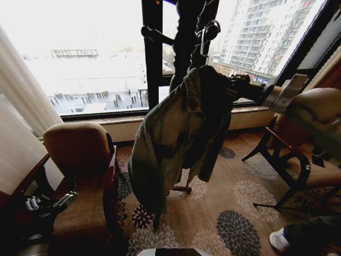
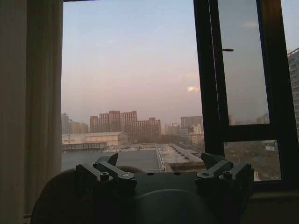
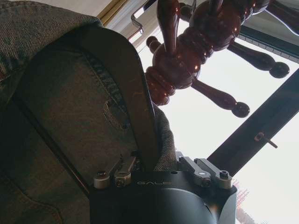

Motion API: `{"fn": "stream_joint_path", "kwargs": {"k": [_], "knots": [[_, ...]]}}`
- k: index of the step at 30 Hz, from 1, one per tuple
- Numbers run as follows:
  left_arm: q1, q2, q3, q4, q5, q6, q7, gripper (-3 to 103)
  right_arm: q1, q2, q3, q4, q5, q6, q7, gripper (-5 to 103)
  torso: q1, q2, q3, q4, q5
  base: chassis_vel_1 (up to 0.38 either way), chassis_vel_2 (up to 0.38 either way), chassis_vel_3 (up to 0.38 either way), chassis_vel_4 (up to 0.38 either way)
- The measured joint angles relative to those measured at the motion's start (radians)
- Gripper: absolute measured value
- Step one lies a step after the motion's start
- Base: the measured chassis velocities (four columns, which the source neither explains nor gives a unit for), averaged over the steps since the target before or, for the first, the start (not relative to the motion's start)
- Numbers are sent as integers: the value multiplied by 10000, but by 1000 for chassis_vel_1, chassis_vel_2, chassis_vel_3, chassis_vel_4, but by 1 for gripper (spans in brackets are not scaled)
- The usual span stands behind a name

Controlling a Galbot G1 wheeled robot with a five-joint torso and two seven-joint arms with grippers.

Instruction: Pick up the clothes from the bed and hang them on the clothes hanger.

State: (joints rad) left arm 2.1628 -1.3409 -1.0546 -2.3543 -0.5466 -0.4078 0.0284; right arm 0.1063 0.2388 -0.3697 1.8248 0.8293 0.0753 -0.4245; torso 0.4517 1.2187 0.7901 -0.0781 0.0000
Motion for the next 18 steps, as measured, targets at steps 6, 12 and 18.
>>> {"fn": "stream_joint_path", "kwargs": {"k": [6,12,18], "knots": [[0,0,0,0,0,0,0,100,-258,-99,59,189,-87,28,91,28,0,1,-1,1,-3,0,0,0,0],[0,0,0,0,0,-1,0,100,-341,-110,64,259,-123,31,143,27,-1,1,-1,1,-2,0,0,0,0],[0,0,0,0,0,-1,0,100,-382,-127,64,344,-105,-41,236,27,0,1,-1,1,-2,0,0,0,0]]}}
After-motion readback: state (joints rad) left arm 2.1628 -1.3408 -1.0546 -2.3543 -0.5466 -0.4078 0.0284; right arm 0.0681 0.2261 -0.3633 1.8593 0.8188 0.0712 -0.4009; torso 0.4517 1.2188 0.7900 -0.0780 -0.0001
